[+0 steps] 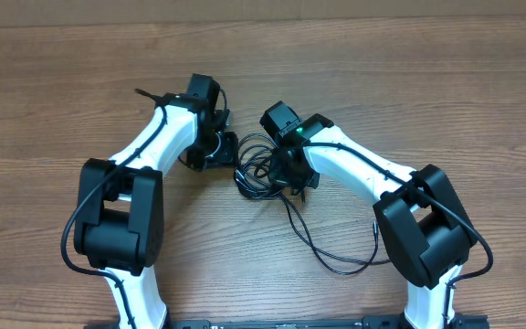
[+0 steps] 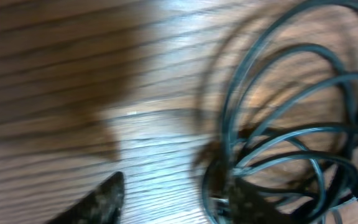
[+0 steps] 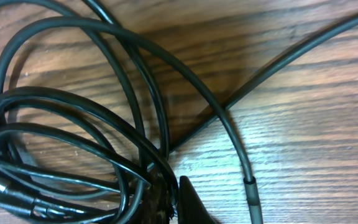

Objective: Untangle cables

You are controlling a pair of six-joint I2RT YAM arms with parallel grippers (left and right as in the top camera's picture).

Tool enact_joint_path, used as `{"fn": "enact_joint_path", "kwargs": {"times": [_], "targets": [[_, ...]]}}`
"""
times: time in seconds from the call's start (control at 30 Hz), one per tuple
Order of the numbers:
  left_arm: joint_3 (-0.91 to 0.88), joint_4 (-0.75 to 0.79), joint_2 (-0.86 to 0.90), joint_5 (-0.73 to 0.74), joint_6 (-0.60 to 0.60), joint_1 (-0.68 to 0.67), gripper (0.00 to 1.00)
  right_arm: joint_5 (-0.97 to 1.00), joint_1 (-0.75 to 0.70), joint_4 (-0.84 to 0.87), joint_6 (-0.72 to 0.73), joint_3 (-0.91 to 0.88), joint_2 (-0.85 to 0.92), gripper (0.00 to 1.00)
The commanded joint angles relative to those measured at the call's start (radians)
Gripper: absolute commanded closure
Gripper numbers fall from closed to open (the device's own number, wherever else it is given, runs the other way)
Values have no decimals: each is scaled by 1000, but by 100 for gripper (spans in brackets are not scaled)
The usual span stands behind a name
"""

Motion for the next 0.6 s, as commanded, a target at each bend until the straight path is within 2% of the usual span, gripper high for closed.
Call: {"fn": "enact_joint_path", "kwargs": {"times": [0.0,0.13,0.23,0.43,0.57], "targets": [[12,-14,14,93,-11,64,34,18,-26,3,4,-5,2,95],[12,-62,14,398,176,119,26,18,-26,5,4,-5,3,84],[4,-121,14,388,177,112,23,18,-26,17,4,-5,3,83],[-69,-101,14,290,56,53,62,17,-27,53,4,-5,3,83],[-109,-82,14,289,21,20,66,17,-26,48,4,-5,3,83]]}}
